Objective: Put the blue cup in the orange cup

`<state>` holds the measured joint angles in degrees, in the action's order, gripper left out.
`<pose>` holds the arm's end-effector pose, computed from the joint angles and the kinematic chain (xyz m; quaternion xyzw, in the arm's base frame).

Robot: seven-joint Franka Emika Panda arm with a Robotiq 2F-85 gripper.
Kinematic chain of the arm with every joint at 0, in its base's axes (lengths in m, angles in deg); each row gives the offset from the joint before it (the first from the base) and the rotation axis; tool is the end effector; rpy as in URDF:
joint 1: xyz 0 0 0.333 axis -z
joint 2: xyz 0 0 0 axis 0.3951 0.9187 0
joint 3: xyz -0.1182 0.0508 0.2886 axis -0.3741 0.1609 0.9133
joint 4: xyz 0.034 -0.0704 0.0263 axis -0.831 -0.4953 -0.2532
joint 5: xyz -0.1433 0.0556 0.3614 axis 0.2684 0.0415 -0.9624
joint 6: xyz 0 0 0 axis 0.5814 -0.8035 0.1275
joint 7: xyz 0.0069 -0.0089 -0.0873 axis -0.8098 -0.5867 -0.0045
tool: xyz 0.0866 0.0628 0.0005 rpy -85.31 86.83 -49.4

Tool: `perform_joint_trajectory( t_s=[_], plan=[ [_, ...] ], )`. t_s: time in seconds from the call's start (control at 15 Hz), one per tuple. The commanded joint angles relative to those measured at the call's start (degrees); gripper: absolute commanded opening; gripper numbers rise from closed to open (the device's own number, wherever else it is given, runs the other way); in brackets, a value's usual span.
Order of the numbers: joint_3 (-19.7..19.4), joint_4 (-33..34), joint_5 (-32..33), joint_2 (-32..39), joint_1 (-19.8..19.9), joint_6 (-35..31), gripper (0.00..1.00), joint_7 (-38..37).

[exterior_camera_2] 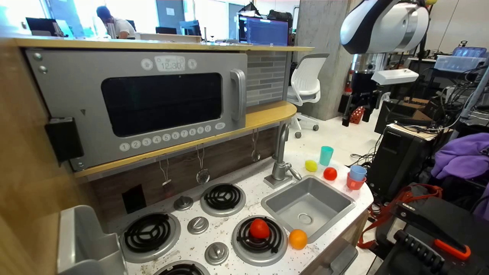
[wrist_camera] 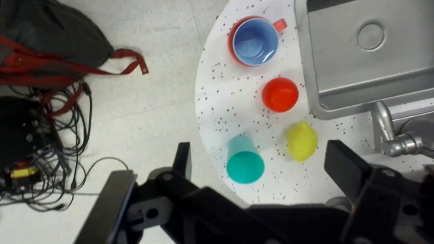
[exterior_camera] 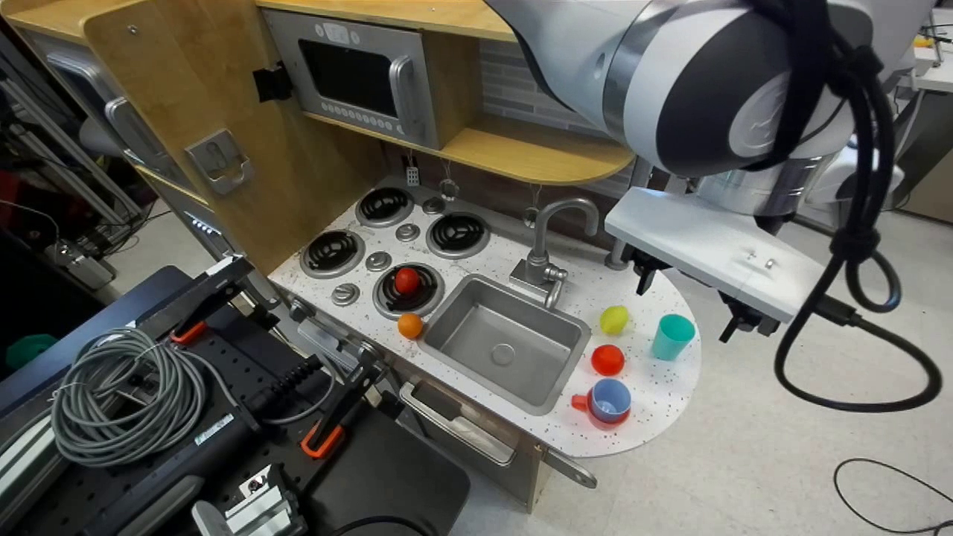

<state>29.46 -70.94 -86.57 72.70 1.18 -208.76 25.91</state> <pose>0.6094 -0.3778 0.1756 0.9948 -0.0950 -0.0168 0.0333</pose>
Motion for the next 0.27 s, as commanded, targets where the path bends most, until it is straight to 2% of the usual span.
perform_joint_trajectory(
  t_s=[0.0, 0.2],
  plan=[
    [0.91, -2.10, 0.94, -1.95, 0.90, -2.22, 1.00, 0.99],
    [0.92, -7.14, 1.13, -6.76, 0.97, -3.63, 1.00, 2.73]
  ],
)
